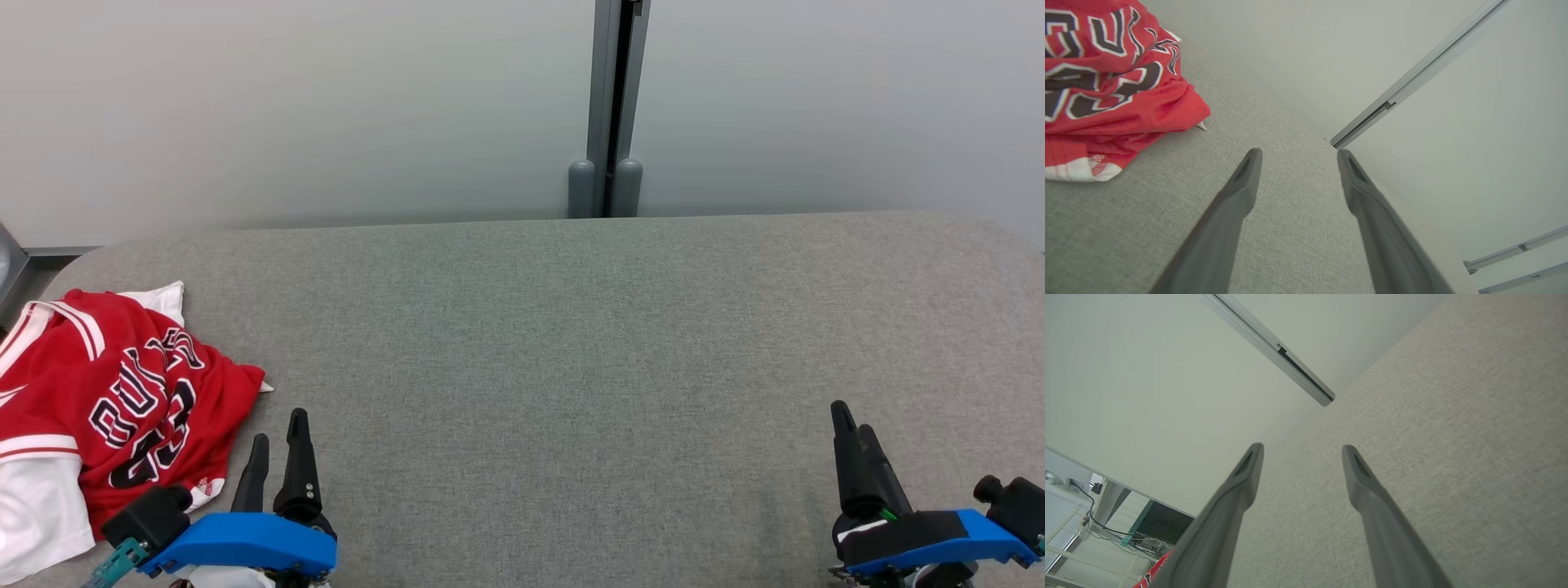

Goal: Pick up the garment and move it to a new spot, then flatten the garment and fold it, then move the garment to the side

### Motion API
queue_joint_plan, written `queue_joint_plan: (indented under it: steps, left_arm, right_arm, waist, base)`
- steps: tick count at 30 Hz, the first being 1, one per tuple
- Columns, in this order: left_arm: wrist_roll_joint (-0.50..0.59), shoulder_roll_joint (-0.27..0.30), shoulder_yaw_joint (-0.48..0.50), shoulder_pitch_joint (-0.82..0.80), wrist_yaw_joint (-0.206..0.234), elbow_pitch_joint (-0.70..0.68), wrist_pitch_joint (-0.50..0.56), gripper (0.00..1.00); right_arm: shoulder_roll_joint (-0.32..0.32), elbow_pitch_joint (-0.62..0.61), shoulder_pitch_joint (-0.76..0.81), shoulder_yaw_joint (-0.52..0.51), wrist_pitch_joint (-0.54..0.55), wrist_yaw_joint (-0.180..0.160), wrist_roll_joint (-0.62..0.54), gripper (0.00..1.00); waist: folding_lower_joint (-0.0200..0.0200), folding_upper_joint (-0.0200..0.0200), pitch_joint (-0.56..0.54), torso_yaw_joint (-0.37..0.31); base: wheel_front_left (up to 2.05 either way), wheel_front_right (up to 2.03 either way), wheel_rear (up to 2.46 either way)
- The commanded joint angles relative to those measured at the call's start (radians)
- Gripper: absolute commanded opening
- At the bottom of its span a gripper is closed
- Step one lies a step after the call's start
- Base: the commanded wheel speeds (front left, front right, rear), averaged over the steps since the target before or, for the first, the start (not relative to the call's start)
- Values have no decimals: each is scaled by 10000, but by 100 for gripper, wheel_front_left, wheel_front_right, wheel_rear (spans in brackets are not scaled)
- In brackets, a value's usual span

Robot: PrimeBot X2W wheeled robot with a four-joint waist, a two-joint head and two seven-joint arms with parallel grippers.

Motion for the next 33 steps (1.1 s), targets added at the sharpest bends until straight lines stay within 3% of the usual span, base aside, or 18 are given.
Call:
queue_joint_plan:
  steps: [1, 33]
  left_arm:
    - [381, 85, -90, -114, 36, -46, -115, 100]
    - [3593, 175, -662, -75, 343, 444, -942, 100]
  right_arm:
    - [-68, -123, 16, 30, -113, 16, -361, 100]
    - [-86, -127, 168, 202, -631, 22, -3623, 100]
  waist:
    - [0, 0, -4, 4]
    - [0, 0, -87, 50]
  base:
    - [0, 0, 0]
    - [0, 0, 0]
